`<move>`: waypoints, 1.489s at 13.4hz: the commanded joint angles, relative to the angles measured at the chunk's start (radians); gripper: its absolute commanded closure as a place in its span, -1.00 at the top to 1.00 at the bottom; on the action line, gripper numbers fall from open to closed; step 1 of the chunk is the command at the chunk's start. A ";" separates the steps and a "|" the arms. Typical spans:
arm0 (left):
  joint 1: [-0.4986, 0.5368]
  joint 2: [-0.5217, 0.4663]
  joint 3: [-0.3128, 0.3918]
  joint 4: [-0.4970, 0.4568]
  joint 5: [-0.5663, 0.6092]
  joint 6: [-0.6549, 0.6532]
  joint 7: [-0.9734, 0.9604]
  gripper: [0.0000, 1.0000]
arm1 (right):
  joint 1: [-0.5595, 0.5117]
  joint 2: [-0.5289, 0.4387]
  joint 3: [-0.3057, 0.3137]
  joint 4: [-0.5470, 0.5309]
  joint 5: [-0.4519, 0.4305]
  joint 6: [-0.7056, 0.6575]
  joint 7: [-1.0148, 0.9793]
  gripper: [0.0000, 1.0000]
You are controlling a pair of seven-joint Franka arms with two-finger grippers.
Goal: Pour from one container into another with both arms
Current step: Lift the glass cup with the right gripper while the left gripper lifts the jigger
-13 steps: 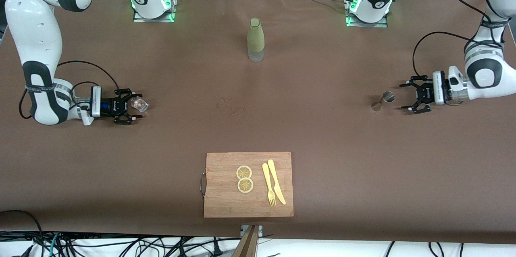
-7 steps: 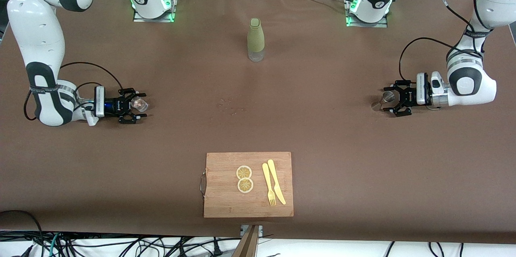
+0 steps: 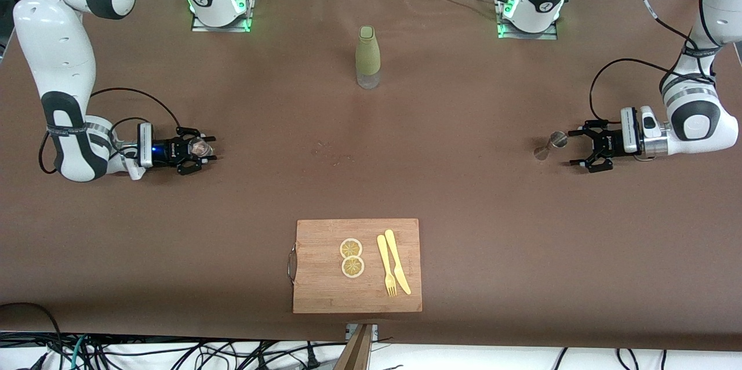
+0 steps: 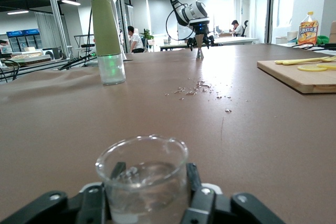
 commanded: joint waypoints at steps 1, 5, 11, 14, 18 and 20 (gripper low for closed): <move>0.001 0.069 0.017 0.053 -0.064 -0.070 0.165 0.99 | -0.007 0.007 0.003 0.014 0.013 -0.044 -0.044 -0.83; -0.020 0.098 0.012 0.052 -0.084 -0.094 0.165 0.92 | -0.004 0.004 0.003 0.020 0.013 -0.074 -0.024 -1.00; -0.045 0.093 -0.029 0.047 -0.099 -0.130 0.158 0.98 | 0.019 -0.021 0.043 0.055 0.014 -0.148 0.091 -1.00; -0.049 0.092 -0.037 0.047 -0.101 -0.133 0.157 0.93 | 0.038 -0.059 0.079 0.078 0.039 -0.136 0.174 -1.00; -0.048 0.093 -0.036 0.042 -0.099 -0.133 0.163 0.57 | 0.078 -0.108 0.081 0.114 0.049 -0.113 0.301 -1.00; -0.048 0.093 -0.036 0.041 -0.098 -0.135 0.166 0.47 | 0.078 -0.108 0.081 0.114 0.049 -0.111 0.306 -1.00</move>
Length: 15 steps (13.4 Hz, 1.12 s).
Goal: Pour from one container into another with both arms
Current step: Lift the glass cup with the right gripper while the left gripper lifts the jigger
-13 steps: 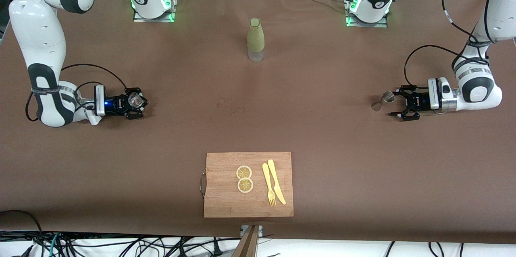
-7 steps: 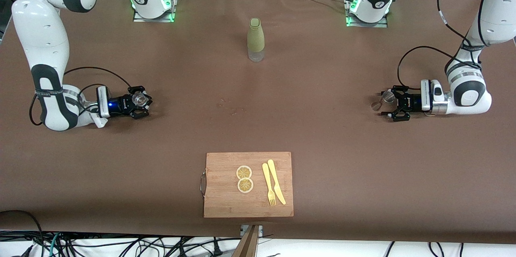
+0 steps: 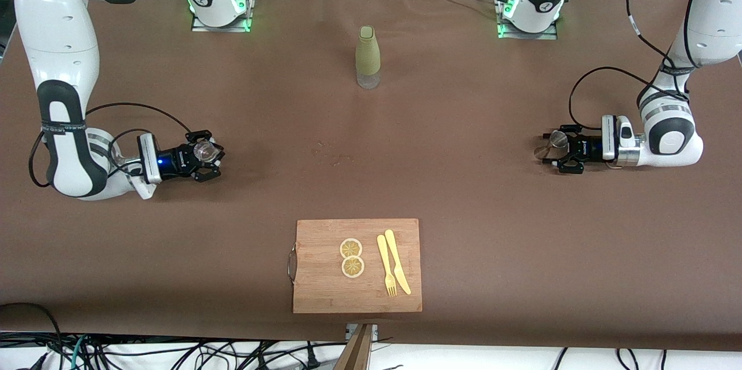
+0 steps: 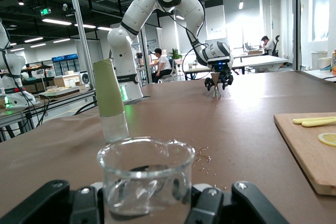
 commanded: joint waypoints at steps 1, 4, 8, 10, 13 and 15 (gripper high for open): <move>0.000 0.011 0.013 -0.002 -0.031 -0.025 0.165 0.40 | -0.003 -0.008 0.004 -0.007 0.013 0.001 0.021 -1.00; 0.000 0.013 0.013 -0.010 -0.031 -0.027 0.165 0.09 | -0.003 -0.017 0.019 0.005 0.013 0.001 0.069 -1.00; 0.000 0.011 0.013 -0.016 -0.027 -0.036 0.167 -0.34 | 0.004 -0.074 0.033 0.035 0.013 0.003 0.205 -1.00; -0.002 0.013 0.013 -0.016 -0.024 -0.039 0.167 -0.43 | 0.018 -0.094 0.034 0.050 0.013 0.014 0.259 -1.00; 0.000 0.014 0.015 -0.017 -0.025 -0.039 0.168 -1.00 | 0.020 -0.097 0.041 0.074 0.013 0.015 0.287 -1.00; 0.000 0.014 0.015 -0.017 -0.025 -0.039 0.168 -1.00 | 0.018 -0.097 0.042 0.076 0.013 0.009 0.287 -1.00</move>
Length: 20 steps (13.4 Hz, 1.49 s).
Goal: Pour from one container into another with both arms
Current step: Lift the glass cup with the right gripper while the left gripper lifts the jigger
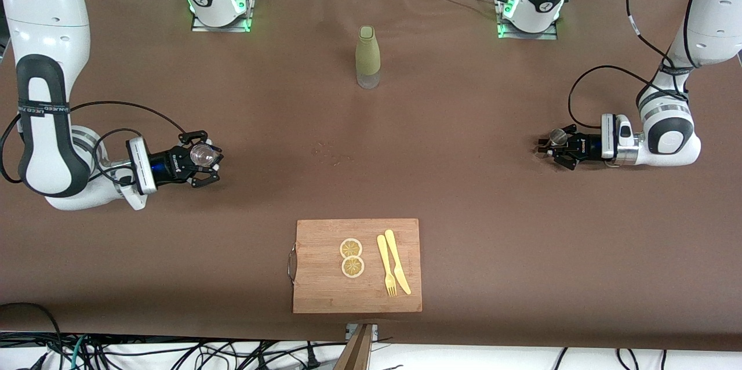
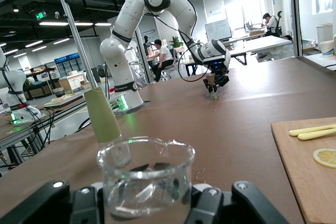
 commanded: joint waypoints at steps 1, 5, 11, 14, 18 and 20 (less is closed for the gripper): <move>-0.001 0.012 0.014 -0.012 -0.024 -0.014 0.168 -1.00 | -0.006 -0.007 0.009 0.004 0.008 -0.001 0.021 -1.00; -0.003 0.006 0.014 -0.011 -0.025 -0.012 0.148 -1.00 | -0.008 -0.018 0.007 0.009 0.007 -0.005 0.063 -1.00; -0.020 -0.022 0.004 -0.008 -0.034 -0.015 0.050 -1.00 | -0.006 -0.038 0.012 0.024 0.007 -0.005 0.127 -1.00; -0.024 -0.037 -0.045 -0.008 -0.062 -0.015 0.023 -1.00 | -0.003 -0.057 0.015 0.026 0.007 0.001 0.175 -1.00; -0.101 -0.063 -0.090 -0.012 -0.180 0.035 -0.039 -1.00 | -0.003 -0.061 0.050 0.027 0.004 0.015 0.193 -1.00; -0.159 -0.084 -0.090 -0.018 -0.224 0.095 -0.117 -1.00 | 0.011 -0.079 0.055 0.027 0.003 0.045 0.193 -1.00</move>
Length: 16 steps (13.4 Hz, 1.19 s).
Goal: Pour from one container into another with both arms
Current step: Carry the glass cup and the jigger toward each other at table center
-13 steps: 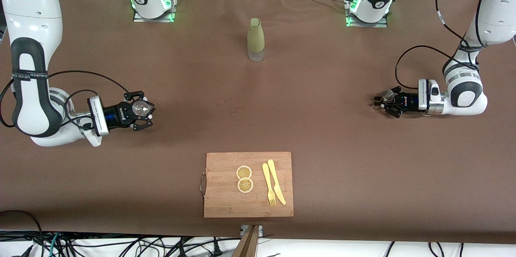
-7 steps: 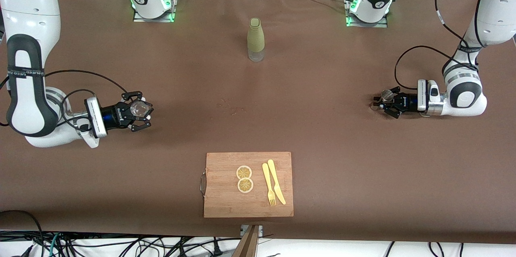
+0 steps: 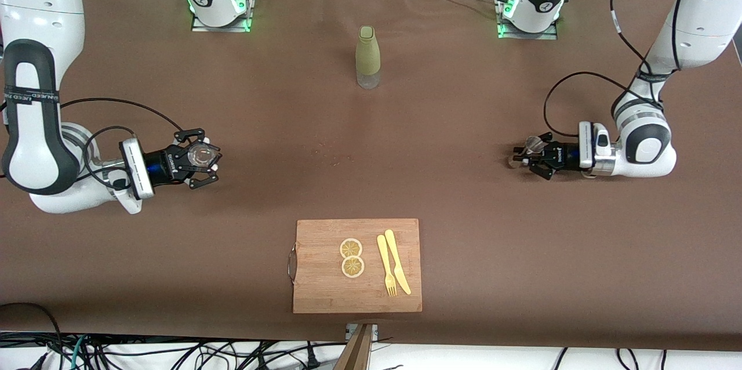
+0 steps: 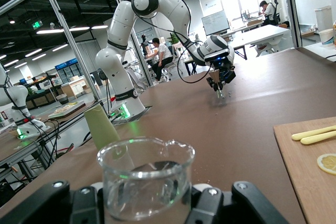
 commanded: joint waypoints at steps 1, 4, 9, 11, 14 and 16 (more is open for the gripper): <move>-0.075 -0.060 0.007 -0.039 -0.061 0.085 -0.081 -1.00 | 0.019 -0.038 0.013 -0.005 0.002 0.034 0.025 -1.00; -0.170 -0.074 0.004 -0.049 -0.125 0.187 -0.210 -1.00 | 0.051 -0.050 0.011 -0.005 0.004 0.085 0.027 -1.00; -0.254 -0.078 -0.118 -0.043 -0.317 0.329 -0.300 -1.00 | 0.137 -0.087 0.010 -0.006 -0.004 0.195 0.086 -1.00; -0.279 -0.090 -0.165 -0.040 -0.349 0.424 -0.363 -1.00 | 0.175 -0.092 0.010 -0.008 -0.009 0.230 0.086 -1.00; -0.335 -0.098 -0.202 -0.036 -0.417 0.544 -0.397 -1.00 | 0.217 -0.095 0.010 -0.009 -0.007 0.281 0.086 -1.00; -0.378 -0.095 -0.206 -0.030 -0.469 0.596 -0.399 -1.00 | 0.235 -0.095 0.010 -0.014 -0.007 0.304 0.086 -1.00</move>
